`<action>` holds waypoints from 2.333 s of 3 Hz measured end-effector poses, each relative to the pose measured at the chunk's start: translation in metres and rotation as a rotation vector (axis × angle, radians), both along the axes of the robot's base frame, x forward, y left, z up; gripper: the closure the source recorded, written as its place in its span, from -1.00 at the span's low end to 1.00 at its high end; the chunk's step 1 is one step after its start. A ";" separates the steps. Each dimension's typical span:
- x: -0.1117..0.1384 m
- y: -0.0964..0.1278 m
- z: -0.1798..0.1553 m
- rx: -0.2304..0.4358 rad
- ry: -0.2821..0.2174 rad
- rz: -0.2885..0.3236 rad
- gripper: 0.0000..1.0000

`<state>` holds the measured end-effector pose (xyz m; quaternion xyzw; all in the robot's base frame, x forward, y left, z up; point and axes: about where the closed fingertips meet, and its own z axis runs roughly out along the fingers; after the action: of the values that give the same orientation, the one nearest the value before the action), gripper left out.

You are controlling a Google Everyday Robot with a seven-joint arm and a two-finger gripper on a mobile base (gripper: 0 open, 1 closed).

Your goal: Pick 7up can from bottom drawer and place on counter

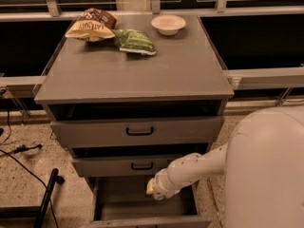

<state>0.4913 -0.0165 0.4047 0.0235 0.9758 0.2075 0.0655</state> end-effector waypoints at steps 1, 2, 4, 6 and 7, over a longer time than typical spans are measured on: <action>-0.005 -0.010 0.048 -0.006 -0.044 -0.135 1.00; -0.016 -0.020 0.091 -0.024 -0.044 -0.263 1.00; -0.012 -0.010 0.117 -0.011 -0.082 -0.265 1.00; -0.019 0.026 0.118 0.052 0.013 -0.154 1.00; -0.017 0.049 0.136 0.208 0.124 -0.085 1.00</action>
Offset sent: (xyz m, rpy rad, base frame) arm -0.0442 -0.0052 0.1562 -0.0500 -0.0757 -0.4388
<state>0.4743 0.0323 0.5412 0.0843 0.9493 0.3028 0.0108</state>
